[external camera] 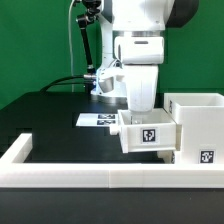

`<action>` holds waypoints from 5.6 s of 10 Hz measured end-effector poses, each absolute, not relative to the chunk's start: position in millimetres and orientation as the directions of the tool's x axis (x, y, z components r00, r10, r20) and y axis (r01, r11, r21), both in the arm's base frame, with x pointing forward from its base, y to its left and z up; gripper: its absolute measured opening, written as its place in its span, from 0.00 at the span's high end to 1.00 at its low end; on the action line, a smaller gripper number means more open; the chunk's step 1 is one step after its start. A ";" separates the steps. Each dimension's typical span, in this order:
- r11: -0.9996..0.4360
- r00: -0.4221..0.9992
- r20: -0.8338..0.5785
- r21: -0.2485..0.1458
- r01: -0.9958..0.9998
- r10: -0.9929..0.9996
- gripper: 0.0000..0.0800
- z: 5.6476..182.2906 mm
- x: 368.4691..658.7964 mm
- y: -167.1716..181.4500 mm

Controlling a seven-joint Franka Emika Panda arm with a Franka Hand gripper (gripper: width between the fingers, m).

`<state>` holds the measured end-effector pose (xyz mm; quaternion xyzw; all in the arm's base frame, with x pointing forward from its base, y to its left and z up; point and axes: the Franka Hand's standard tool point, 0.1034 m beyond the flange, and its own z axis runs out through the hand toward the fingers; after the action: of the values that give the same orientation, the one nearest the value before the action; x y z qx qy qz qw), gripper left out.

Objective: Assemble drawer

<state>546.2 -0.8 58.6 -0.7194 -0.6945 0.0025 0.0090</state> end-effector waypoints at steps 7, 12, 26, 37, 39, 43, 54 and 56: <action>-0.042 0.043 0.015 -0.022 0.999 0.999 0.95 57.5 545.0 10.5; -0.049 0.050 0.017 -0.019 0.999 0.999 0.95 58.6 545.5 23.4; -0.043 0.042 -0.014 -0.015 0.999 0.999 0.19 113.1 562.7 -9.8; -0.062 0.070 0.195 -0.048 0.997 0.978 0.19 69.8 590.2 -39.1; -0.037 0.046 0.196 -0.046 0.998 0.980 0.19 68.0 590.8 -28.7; -0.040 0.049 0.195 -0.049 0.998 0.980 0.19 66.8 590.2 -31.0; -0.020 0.030 0.171 -0.059 0.998 0.985 0.19 65.2 599.9 17.7; -0.029 0.039 0.177 -0.054 0.998 0.983 0.19 69.0 602.8 36.2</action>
Offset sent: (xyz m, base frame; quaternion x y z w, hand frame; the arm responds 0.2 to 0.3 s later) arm 0.0042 0.0097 0.0026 -0.0024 -0.0058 0.0047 1.0000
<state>602.8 36.2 69.0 -0.7160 -0.6919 -0.0452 0.0811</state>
